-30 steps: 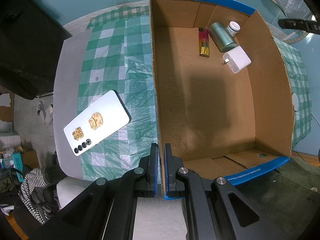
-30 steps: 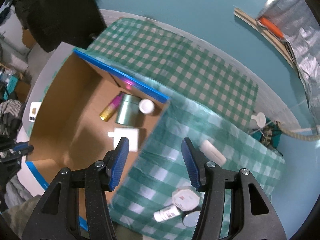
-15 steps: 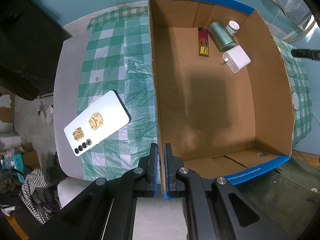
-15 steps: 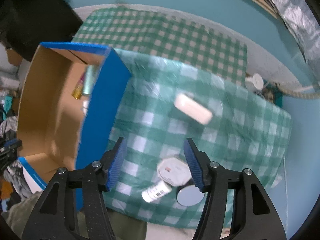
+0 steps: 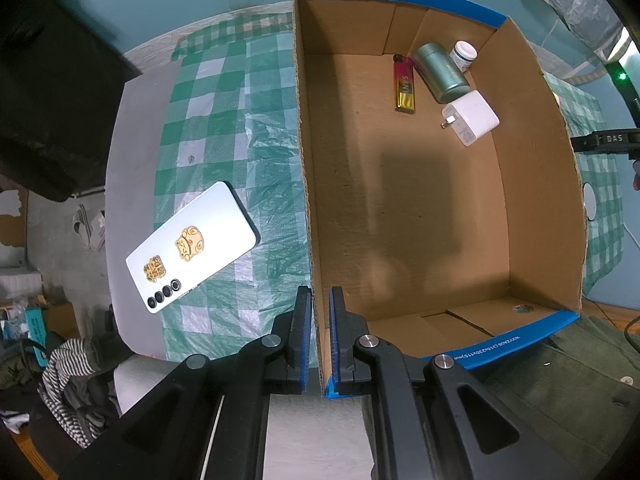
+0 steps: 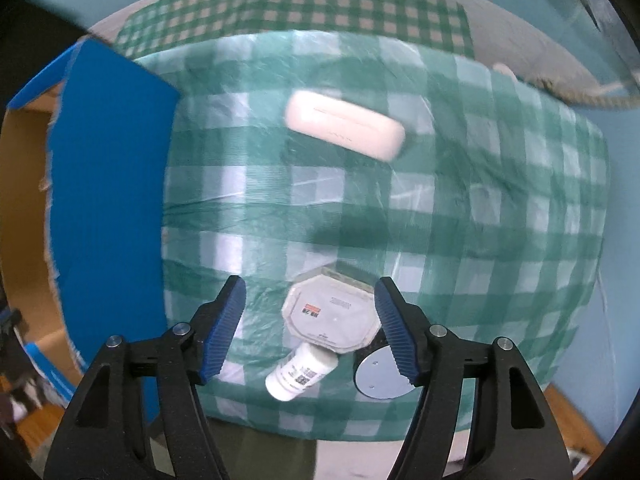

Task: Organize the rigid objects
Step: 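Move the right tool to the white octagonal device and grasp it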

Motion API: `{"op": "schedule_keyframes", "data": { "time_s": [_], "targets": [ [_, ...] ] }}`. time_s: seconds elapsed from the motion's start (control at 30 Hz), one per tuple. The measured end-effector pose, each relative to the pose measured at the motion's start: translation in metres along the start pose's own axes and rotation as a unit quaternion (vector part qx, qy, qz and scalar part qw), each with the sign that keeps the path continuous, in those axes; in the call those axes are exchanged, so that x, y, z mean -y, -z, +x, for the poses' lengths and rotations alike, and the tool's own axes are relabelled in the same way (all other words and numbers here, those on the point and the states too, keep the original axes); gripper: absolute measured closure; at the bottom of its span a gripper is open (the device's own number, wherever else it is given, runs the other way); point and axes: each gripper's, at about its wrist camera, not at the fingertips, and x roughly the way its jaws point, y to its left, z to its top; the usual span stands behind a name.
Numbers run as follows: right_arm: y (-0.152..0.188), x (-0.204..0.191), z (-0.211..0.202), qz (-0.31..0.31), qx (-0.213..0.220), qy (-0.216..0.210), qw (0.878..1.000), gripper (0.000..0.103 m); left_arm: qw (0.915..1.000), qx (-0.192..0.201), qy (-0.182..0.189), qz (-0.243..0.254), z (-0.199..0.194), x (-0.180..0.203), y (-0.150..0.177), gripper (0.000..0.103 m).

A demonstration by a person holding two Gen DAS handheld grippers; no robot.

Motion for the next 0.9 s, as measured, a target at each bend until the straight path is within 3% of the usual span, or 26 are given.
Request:
{"op": "schedule_keyframes", "data": {
  "time_s": [0.2, 0.7, 0.9],
  "targets": [
    [0.002, 0.013, 0.017, 0.045, -0.020, -0.017, 0.999, 0.034, 1.0000, 0.000, 0.001, 0.000, 0.000, 0.000, 0.000, 0.096],
    [0.011, 0.039, 0.049, 0.091, -0.042, -0.012, 0.995, 0.029, 1.0000, -0.001, 0.002, 0.000, 0.001, 0.001, 0.001, 0.096],
    [0.008, 0.044, 0.057, 0.110, -0.031, -0.014, 0.993, 0.029, 1.0000, -0.002, 0.003, 0.000, 0.003, 0.001, 0.002, 0.095]
  ]
}}
